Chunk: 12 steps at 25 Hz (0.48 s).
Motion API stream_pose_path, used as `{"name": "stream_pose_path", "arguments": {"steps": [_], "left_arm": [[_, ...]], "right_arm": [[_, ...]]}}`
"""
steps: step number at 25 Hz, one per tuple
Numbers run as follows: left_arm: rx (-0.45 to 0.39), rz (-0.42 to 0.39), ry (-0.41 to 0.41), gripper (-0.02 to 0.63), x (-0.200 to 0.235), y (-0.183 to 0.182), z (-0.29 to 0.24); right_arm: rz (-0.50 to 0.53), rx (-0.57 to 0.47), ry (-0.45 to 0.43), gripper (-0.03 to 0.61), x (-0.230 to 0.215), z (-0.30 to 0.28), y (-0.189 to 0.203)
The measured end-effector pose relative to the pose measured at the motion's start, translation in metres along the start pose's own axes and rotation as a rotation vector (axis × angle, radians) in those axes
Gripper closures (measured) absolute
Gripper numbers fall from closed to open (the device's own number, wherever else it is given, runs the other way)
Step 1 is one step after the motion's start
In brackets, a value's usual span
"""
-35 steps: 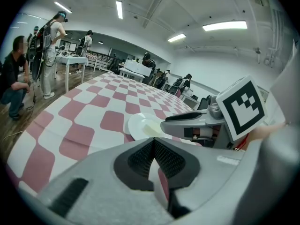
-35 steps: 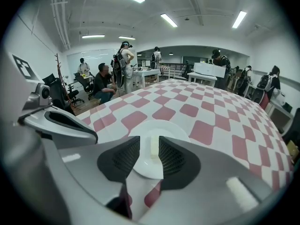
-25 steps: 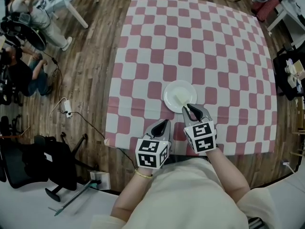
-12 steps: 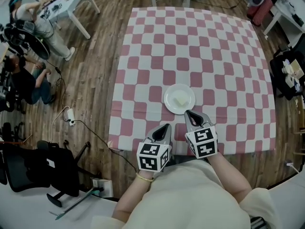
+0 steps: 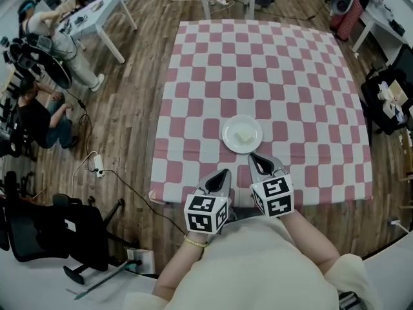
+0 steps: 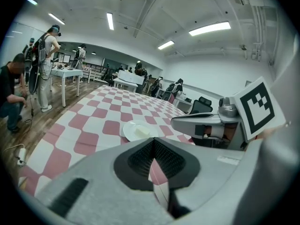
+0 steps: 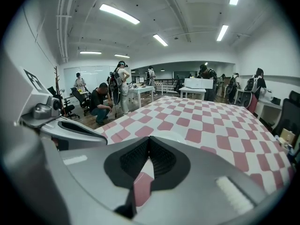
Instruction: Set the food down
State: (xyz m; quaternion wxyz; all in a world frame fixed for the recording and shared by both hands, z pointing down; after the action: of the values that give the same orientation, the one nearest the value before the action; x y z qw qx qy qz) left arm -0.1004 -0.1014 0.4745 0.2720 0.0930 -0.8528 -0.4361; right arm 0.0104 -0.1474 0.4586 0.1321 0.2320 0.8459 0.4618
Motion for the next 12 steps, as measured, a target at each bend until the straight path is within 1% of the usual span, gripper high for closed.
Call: {"name": "stream_pose_path", "arguments": {"steps": [12], "left_arm": [[-0.034,-0.023,-0.009,0.614,-0.009,0.009,0.030]], "right_arm": [[-0.024,-0.058,-0.016,0.572,0.025,0.033,0.003]]}}
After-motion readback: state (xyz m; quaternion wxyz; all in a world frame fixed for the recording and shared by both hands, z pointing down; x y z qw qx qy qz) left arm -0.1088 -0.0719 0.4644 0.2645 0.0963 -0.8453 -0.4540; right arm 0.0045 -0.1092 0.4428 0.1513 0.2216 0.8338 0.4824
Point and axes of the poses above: the fingertips, and each gripper's own axes: z backward along the fingers, x to its left, y out of its underside, the point moved 5 cm from there along z, backward along the fingers, and after that the axes turned 4 degrees about y, right-handed, at the moved point
